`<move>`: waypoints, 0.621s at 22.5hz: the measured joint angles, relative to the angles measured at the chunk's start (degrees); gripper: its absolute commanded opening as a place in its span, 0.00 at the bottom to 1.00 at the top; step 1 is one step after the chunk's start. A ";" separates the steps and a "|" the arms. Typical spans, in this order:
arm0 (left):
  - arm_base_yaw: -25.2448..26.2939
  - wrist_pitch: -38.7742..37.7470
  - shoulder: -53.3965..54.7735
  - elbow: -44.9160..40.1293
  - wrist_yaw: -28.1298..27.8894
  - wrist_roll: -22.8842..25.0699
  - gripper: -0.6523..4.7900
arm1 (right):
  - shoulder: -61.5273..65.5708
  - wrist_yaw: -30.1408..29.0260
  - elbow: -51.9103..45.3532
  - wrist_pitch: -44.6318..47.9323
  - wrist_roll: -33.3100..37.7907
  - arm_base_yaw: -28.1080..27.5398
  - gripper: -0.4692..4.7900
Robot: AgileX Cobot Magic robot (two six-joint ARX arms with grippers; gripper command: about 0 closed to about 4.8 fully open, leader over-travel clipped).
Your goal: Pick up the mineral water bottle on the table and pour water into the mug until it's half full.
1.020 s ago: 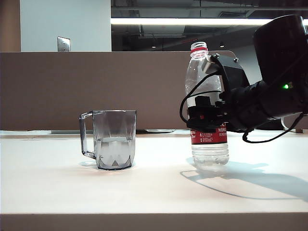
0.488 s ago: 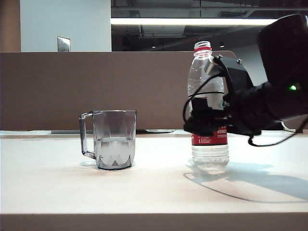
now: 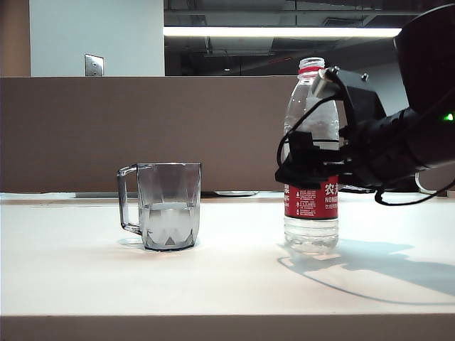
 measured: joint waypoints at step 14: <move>3.26 0.00 0.00 0.00 0.00 0.00 0.11 | -10.62 2.67 -0.02 -11.63 0.35 0.02 1.00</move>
